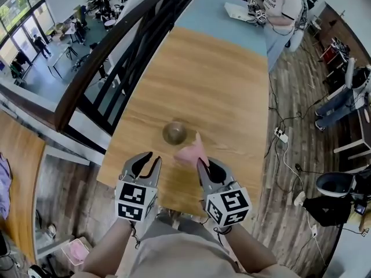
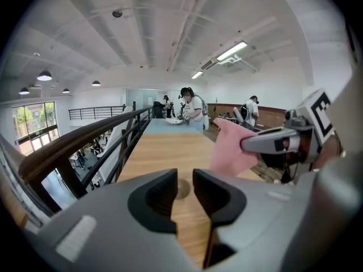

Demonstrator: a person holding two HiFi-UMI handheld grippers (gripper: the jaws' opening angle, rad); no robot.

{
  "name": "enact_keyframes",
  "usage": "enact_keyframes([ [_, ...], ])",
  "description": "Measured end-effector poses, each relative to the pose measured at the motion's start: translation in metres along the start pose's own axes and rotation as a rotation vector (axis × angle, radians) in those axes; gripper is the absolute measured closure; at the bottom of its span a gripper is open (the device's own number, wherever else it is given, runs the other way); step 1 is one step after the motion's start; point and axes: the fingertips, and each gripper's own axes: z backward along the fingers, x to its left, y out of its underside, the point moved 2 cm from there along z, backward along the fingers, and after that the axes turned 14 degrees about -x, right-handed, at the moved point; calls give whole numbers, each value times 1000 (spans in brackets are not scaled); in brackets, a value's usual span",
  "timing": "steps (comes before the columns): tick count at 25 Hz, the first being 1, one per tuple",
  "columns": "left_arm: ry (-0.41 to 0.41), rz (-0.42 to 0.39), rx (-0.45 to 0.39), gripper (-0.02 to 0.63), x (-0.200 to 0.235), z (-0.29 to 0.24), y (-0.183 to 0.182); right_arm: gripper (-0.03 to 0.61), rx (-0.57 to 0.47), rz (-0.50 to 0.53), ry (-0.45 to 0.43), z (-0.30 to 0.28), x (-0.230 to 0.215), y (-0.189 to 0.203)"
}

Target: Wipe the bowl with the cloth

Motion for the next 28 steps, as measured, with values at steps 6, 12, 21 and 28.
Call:
enact_keyframes([
  [6,-53,112,44,529,22,-34,13,552,4,-26,2,-23,-19,8],
  [12,-38,162,71,518,33,-67,38,552,15,-25,10,-48,-36,25],
  [21,-40,219,126,518,47,-112,68,552,53,-33,19,-88,-60,49],
  [28,-41,269,179,518,66,-141,106,552,88,-44,20,-120,-65,77],
])
